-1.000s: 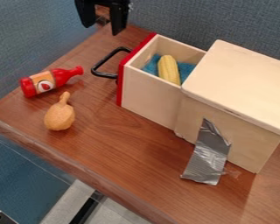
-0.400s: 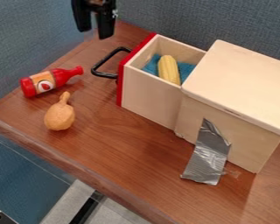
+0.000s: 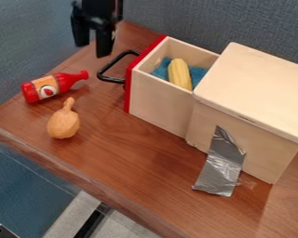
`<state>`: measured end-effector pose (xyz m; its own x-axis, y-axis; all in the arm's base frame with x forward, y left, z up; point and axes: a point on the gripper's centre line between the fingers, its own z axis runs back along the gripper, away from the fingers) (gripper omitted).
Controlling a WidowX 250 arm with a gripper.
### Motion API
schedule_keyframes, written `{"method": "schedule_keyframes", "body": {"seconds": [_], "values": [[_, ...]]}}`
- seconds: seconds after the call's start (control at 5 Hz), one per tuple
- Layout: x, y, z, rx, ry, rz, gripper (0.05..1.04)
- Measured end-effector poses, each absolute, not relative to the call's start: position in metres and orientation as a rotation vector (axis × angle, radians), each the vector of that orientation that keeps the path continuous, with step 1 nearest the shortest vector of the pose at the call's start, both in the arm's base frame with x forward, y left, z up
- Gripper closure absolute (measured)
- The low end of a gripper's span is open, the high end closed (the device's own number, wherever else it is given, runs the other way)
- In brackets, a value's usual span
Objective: Close the drawer
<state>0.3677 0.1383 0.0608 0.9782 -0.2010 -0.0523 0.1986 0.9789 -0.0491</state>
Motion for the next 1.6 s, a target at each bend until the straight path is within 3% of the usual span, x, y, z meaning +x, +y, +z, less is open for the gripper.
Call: {"method": "schedule_keyframes", "body": {"seconds": [0.4,1.2,1.6], "values": [[0.37,0.143,0.05,0.044,0.046,-0.153,0.083],[0.378,0.157,0.054,0.133,0.002,-0.115,0.083],[0.383,0.151,0.053,0.098,-0.027,-0.126,0.083]]}}
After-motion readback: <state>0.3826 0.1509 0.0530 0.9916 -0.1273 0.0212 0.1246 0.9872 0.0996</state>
